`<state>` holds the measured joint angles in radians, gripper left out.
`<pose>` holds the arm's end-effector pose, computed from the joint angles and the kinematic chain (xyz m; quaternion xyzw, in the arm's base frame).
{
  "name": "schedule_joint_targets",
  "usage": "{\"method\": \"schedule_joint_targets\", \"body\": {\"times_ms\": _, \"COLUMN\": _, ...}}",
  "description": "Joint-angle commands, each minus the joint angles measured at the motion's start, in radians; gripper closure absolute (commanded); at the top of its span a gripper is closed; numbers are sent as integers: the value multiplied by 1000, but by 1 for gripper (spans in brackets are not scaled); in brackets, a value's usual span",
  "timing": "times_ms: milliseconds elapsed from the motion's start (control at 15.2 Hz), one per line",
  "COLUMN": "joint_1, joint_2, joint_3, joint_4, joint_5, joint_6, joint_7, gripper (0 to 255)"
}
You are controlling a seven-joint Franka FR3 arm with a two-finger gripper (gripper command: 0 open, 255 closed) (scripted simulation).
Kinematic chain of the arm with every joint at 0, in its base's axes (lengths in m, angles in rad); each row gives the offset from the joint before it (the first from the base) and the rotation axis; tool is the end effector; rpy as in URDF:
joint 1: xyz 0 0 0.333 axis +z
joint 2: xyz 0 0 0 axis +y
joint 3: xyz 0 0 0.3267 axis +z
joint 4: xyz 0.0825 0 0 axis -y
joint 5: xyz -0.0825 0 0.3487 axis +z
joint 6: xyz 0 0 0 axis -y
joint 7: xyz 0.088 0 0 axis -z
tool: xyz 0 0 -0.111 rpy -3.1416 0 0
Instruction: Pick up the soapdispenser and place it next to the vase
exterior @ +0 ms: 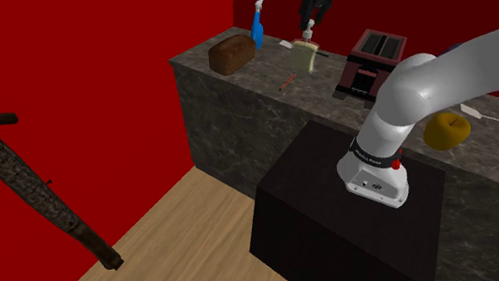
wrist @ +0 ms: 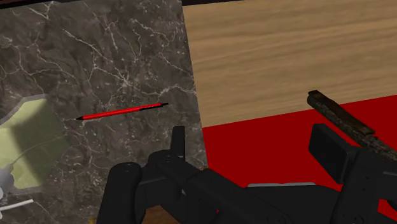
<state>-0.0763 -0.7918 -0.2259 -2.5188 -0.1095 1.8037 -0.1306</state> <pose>0.2640 -0.1075 0.5373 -0.9981 0.0445 -0.0369 0.0199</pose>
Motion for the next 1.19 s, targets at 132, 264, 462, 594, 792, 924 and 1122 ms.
{"method": "schedule_joint_targets", "body": {"times_ms": 132, "joint_1": -18, "joint_2": 67, "joint_3": -91, "joint_4": -5, "joint_5": -39, "joint_6": 97, "joint_7": -92, "gripper": 0}}
{"method": "schedule_joint_targets", "body": {"times_ms": 264, "joint_1": -25, "joint_2": 109, "joint_3": -141, "joint_4": -1, "joint_5": -54, "joint_6": 146, "joint_7": -141, "gripper": 0}}
{"method": "schedule_joint_targets", "body": {"times_ms": 462, "joint_1": -27, "joint_2": 181, "joint_3": -218, "joint_4": 15, "joint_5": -66, "joint_6": 220, "joint_7": -218, "gripper": 0}}
{"method": "schedule_joint_targets", "body": {"times_ms": 594, "joint_1": -23, "joint_2": 236, "joint_3": -271, "joint_4": 33, "joint_5": -64, "joint_6": 269, "joint_7": -272, "gripper": 0}}
{"method": "schedule_joint_targets", "body": {"times_ms": 792, "joint_1": -6, "joint_2": 328, "joint_3": -355, "joint_4": 70, "joint_5": -44, "joint_6": 338, "joint_7": -360, "gripper": 0}}
{"method": "schedule_joint_targets", "body": {"times_ms": 924, "joint_1": 12, "joint_2": 396, "joint_3": -413, "joint_4": 101, "joint_5": -15, "joint_6": 381, "joint_7": -426, "gripper": 0}}
{"method": "schedule_joint_targets", "body": {"times_ms": 1122, "joint_1": 50, "joint_2": 510, "joint_3": -505, "joint_4": 159, "joint_5": 60, "joint_6": 437, "joint_7": -542, "gripper": 0}}
